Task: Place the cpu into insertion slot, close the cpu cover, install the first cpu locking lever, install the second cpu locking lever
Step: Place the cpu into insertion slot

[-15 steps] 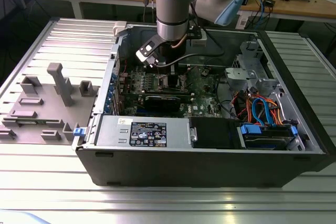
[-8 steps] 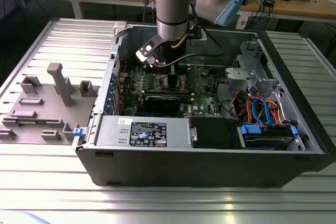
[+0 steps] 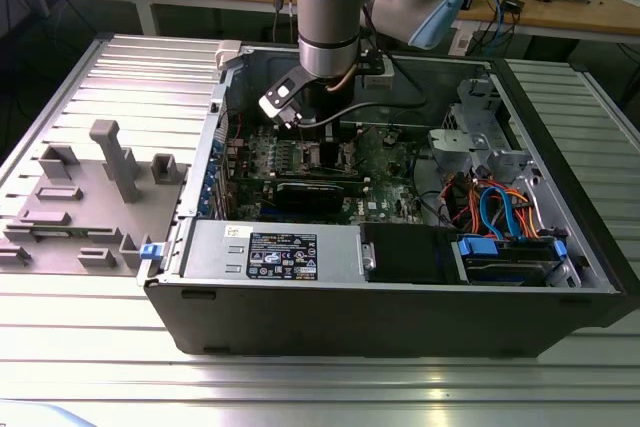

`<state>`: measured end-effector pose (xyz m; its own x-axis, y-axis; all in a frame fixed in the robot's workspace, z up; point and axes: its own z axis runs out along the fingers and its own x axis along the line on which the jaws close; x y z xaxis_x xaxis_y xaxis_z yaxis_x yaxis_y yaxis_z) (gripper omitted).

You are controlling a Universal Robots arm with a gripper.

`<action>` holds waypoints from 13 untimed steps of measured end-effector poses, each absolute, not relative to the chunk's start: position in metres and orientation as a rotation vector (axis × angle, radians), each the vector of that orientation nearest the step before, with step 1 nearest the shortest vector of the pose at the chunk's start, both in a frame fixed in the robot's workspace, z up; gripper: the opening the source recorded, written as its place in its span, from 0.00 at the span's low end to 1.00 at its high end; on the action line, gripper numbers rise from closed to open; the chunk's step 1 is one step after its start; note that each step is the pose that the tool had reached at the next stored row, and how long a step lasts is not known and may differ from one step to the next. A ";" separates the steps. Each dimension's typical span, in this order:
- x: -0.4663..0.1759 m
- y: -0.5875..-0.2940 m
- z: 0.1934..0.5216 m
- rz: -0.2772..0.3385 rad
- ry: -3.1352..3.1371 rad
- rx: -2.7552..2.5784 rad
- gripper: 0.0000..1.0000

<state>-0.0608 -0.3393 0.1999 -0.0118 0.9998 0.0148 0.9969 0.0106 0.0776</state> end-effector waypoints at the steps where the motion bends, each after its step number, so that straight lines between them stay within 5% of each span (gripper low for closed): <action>1: -0.061 -0.339 0.200 0.102 2.201 2.177 0.62; 13: -0.061 -0.337 0.197 0.101 2.172 2.205 0.62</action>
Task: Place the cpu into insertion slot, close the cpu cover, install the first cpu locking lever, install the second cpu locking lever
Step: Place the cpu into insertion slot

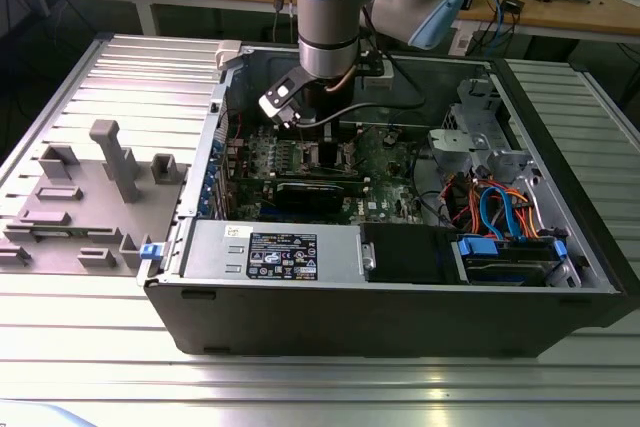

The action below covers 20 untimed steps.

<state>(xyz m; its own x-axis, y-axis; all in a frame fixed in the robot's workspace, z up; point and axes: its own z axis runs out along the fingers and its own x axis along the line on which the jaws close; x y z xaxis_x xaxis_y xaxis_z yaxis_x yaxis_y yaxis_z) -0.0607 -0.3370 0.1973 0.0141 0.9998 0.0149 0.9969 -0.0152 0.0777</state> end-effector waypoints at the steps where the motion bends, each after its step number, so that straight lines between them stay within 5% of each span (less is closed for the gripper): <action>1: -0.061 -0.337 0.198 0.101 2.172 2.205 0.62; 7: -0.061 -0.337 0.208 0.097 2.172 2.205 0.60; 10: -0.061 -0.337 0.218 0.088 2.175 2.207 0.47; 11: -0.061 -0.337 0.220 0.085 2.175 2.207 0.35; 14: -0.059 -0.337 0.225 0.070 2.182 2.214 0.29; 17: -0.056 -0.337 0.228 0.045 2.193 2.226 0.11; 20: -0.054 -0.337 0.228 0.031 2.200 2.232 0.11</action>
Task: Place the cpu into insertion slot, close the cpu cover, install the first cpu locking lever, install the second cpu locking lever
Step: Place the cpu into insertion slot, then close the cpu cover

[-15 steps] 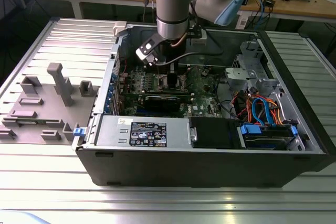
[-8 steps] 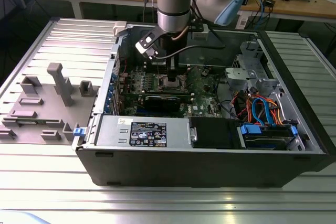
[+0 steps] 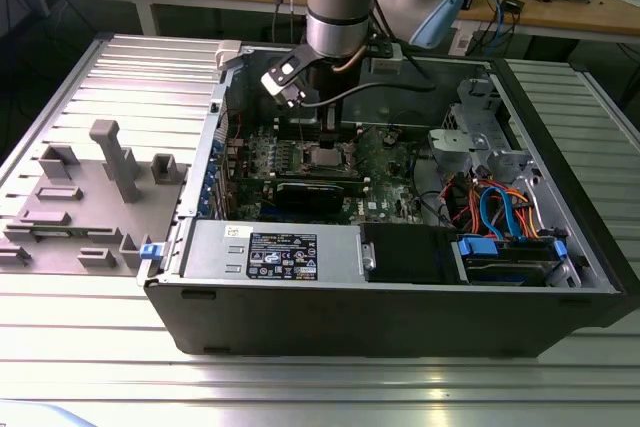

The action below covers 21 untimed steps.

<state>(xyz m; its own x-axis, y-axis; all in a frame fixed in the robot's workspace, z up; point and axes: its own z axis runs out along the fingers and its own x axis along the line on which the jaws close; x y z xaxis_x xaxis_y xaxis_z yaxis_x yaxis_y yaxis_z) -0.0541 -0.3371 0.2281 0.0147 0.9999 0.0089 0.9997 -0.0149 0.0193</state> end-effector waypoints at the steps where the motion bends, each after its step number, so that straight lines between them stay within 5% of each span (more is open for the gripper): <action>1: -0.054 -0.337 0.228 0.031 2.200 2.232 0.11; 21: -0.054 -0.337 0.232 0.029 2.199 2.232 0.11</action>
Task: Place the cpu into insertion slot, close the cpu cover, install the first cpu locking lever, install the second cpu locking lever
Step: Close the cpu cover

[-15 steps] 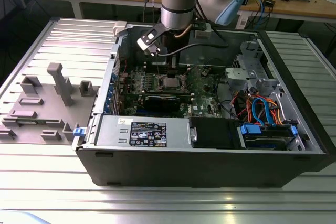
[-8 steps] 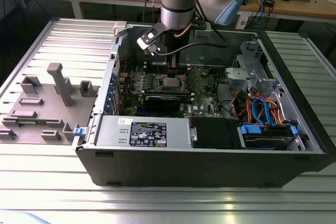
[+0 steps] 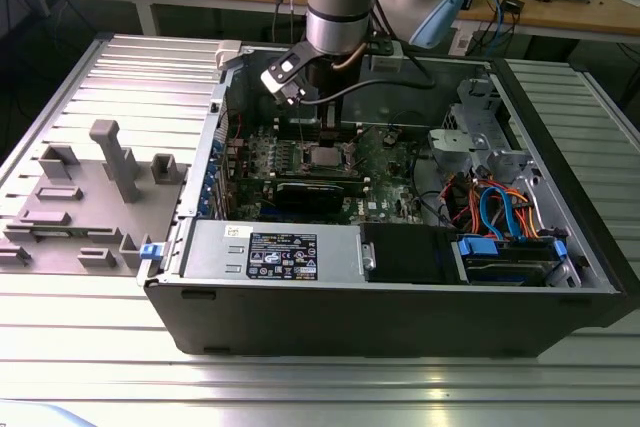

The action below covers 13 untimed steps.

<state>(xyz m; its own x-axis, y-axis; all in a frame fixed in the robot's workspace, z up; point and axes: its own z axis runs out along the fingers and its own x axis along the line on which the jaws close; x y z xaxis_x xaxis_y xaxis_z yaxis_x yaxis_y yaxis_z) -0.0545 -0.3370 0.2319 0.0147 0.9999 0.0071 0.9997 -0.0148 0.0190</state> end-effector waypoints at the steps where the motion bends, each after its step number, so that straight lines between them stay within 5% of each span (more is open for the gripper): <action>1: -0.054 -0.337 0.232 0.029 2.199 2.232 0.11; 13: -0.054 -0.337 0.234 0.031 2.200 2.232 0.11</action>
<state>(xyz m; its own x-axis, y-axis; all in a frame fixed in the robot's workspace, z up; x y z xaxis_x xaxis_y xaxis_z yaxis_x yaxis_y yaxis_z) -0.0545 -0.3370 0.2341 0.0147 0.9999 0.0087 0.9997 -0.0149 0.0190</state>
